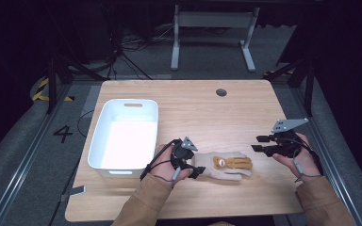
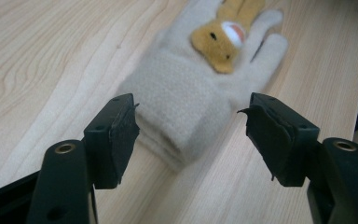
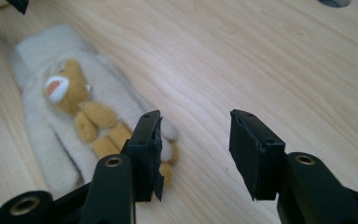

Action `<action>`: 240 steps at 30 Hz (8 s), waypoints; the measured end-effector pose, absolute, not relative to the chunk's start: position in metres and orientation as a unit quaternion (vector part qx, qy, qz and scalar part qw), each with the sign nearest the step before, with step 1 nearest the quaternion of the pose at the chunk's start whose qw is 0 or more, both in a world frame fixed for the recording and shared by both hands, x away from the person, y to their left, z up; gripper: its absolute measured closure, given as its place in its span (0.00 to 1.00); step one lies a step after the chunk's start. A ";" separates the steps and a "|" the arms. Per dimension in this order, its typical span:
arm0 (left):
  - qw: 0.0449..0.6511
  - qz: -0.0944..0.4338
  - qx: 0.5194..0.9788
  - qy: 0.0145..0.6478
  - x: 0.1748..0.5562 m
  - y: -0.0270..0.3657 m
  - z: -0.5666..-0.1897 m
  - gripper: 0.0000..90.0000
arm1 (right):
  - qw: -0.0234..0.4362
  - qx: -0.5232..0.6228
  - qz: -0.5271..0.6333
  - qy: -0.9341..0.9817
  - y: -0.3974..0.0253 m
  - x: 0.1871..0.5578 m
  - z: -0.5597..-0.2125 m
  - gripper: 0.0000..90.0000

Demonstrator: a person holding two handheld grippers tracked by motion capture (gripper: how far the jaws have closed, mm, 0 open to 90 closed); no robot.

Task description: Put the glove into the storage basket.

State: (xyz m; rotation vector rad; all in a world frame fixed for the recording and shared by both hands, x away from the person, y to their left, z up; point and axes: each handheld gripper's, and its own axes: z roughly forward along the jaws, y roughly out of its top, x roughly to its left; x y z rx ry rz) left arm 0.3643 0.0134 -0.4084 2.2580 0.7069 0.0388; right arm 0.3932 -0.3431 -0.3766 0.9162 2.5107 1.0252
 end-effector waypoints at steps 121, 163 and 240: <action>0.379 0.017 0.917 0.123 0.387 -0.052 -0.470 0.12 | 0.091 0.384 0.407 0.824 -0.383 0.415 -0.409 0.46; 0.359 -0.009 0.918 0.170 0.380 -0.063 -0.449 0.79 | 0.093 0.388 0.412 0.819 -0.388 0.415 -0.408 0.46; 0.312 0.035 0.867 0.387 0.416 0.025 -0.328 0.79 | 0.087 0.401 0.356 0.839 -0.373 0.441 -0.408 0.50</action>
